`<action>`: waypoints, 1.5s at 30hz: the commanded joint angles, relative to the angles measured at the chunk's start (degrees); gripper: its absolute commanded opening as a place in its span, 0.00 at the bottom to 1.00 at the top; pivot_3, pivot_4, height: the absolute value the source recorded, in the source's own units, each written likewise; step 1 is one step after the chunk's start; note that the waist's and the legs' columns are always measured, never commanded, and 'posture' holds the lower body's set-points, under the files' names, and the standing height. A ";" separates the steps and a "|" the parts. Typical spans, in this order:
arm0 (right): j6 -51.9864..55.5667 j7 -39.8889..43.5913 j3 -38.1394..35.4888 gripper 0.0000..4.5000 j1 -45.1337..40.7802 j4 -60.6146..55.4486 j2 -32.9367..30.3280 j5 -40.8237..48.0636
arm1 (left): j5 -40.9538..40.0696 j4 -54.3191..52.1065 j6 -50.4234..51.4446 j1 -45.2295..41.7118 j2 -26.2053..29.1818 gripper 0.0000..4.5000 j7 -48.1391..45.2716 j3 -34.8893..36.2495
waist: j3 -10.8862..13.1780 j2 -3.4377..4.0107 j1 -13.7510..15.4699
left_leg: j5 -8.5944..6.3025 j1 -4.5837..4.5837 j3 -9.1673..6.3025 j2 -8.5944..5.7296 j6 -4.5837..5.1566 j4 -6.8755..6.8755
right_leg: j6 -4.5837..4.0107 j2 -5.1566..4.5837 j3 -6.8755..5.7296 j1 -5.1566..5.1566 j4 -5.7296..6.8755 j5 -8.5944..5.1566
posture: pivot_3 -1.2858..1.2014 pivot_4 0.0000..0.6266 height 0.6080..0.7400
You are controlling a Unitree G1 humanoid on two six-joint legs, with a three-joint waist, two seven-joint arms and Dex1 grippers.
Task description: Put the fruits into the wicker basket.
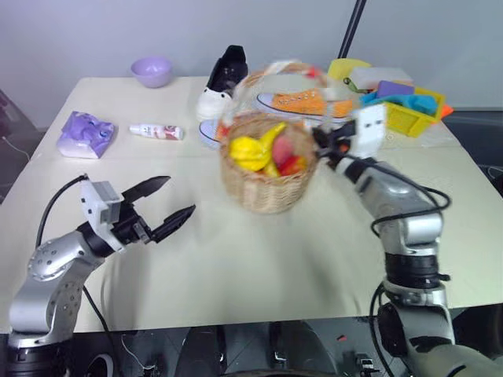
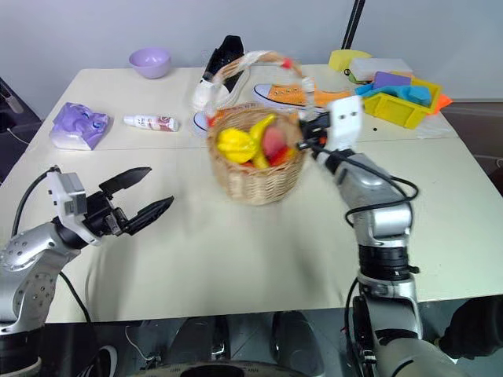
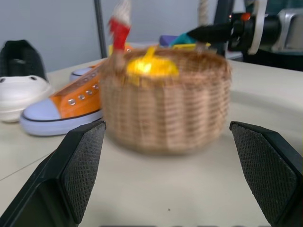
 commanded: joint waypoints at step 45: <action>-4.96 -18.06 -24.99 0.99 46.25 -44.73 15.65 -1.45 | 7.60 27.55 -9.30 -25.24 -9.65 1.00 -13.30 -13.40 | -0.13 0.42 -0.18 | 0.04 0.11 -0.29 -0.05 -0.04 -0.07 | 0.10 0.43 0.19 0.11 0.00 -0.01 | 0.52 0.24 1.00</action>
